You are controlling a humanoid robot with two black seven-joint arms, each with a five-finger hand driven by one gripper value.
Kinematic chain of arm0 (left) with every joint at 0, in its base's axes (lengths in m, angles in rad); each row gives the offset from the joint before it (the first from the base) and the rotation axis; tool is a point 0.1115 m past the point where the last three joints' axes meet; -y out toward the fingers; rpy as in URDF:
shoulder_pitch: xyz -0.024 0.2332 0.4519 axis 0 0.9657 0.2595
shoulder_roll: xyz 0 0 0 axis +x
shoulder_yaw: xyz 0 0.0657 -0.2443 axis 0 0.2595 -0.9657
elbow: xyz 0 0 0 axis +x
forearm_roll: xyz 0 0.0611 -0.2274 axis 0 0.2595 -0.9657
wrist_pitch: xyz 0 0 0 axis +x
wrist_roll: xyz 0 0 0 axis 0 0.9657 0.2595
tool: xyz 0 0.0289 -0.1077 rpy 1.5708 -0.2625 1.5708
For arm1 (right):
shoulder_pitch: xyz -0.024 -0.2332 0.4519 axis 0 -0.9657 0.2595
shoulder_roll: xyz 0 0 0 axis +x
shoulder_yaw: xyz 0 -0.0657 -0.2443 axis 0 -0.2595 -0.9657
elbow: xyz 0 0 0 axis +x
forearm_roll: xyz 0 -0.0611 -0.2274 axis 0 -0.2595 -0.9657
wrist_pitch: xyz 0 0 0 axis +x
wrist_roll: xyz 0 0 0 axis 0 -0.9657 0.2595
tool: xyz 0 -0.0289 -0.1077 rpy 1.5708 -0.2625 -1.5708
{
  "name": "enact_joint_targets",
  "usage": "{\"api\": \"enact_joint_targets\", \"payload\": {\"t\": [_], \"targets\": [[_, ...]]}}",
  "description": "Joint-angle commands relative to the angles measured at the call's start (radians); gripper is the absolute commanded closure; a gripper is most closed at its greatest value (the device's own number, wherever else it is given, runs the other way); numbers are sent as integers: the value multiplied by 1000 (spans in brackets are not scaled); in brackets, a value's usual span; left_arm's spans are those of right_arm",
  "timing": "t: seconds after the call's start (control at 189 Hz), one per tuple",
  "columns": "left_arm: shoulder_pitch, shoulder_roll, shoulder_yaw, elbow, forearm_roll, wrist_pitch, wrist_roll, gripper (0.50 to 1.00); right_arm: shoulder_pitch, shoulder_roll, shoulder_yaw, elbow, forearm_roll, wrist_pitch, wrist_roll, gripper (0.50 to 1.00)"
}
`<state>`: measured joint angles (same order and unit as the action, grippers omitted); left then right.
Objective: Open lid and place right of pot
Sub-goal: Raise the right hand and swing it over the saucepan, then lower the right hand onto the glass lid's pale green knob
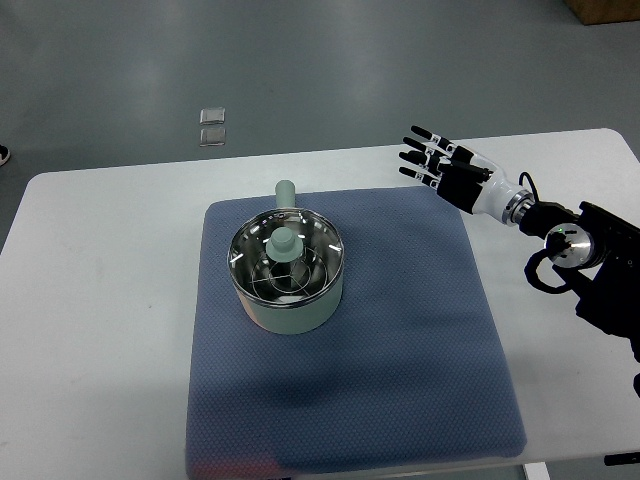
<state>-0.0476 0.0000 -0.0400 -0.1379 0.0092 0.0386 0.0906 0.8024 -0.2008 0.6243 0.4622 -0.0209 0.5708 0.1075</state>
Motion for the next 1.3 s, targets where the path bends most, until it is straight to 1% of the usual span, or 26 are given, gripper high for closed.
{"api": "enact_joint_targets", "payload": {"t": [0.0, 0.285, 0.412, 0.417, 0.428, 0.555, 0.671, 0.803, 1.004, 1.052, 1.057, 1.094, 1.168, 1.237, 1.289, 1.295], "targets": [[0, 0, 0, 0, 0, 3, 0, 500, 0, 0, 0, 0, -1, -2, 1, 538], [3, 0, 0, -2, 0, 7, -2, 500, 3, 1, -8, 3, -11, 11, 6, 540], [3, 0, 0, -3, 0, 6, -2, 500, 26, -8, -23, 13, -42, 20, 6, 542], [3, 0, 0, -5, 0, 6, -2, 500, 59, -15, -23, 16, -97, 29, 6, 542], [3, 0, 0, -5, 0, 4, -2, 500, 67, -17, -23, 16, -114, 32, 6, 542], [3, 0, 0, -3, 0, 4, -2, 500, 123, -26, -21, 24, -244, 40, 15, 542], [3, 0, 0, -3, 0, 4, -2, 500, 167, -40, -23, 72, -396, 40, 18, 542], [3, 0, 0, -3, 0, 4, -2, 500, 222, -61, -21, 136, -619, 40, 47, 542], [3, 0, 0, -3, 0, 4, -2, 500, 299, -61, -25, 292, -936, 40, 58, 542], [3, 0, 0, -3, 0, 4, -2, 500, 299, -61, -25, 293, -936, 40, 58, 542], [3, 0, 0, -3, 0, 4, -2, 500, 319, -61, -29, 334, -1003, 40, 58, 542], [3, 0, 0, -3, 0, 4, -2, 500, 337, -60, -37, 360, -1041, 40, 58, 542], [3, 0, 0, -3, 0, 4, -2, 500, 399, -54, -106, 415, -1108, 40, 58, 542], [3, 0, 0, -3, 0, 4, -2, 500, 465, -42, -192, 424, -1136, 40, 58, 542], [3, 0, 0, -3, 0, 4, -2, 500, 465, -42, -192, 424, -1136, 40, 58, 542], [3, 0, 0, -3, 0, 4, -2, 500, 510, -25, -251, 426, -1140, 40, 58, 542]]}}
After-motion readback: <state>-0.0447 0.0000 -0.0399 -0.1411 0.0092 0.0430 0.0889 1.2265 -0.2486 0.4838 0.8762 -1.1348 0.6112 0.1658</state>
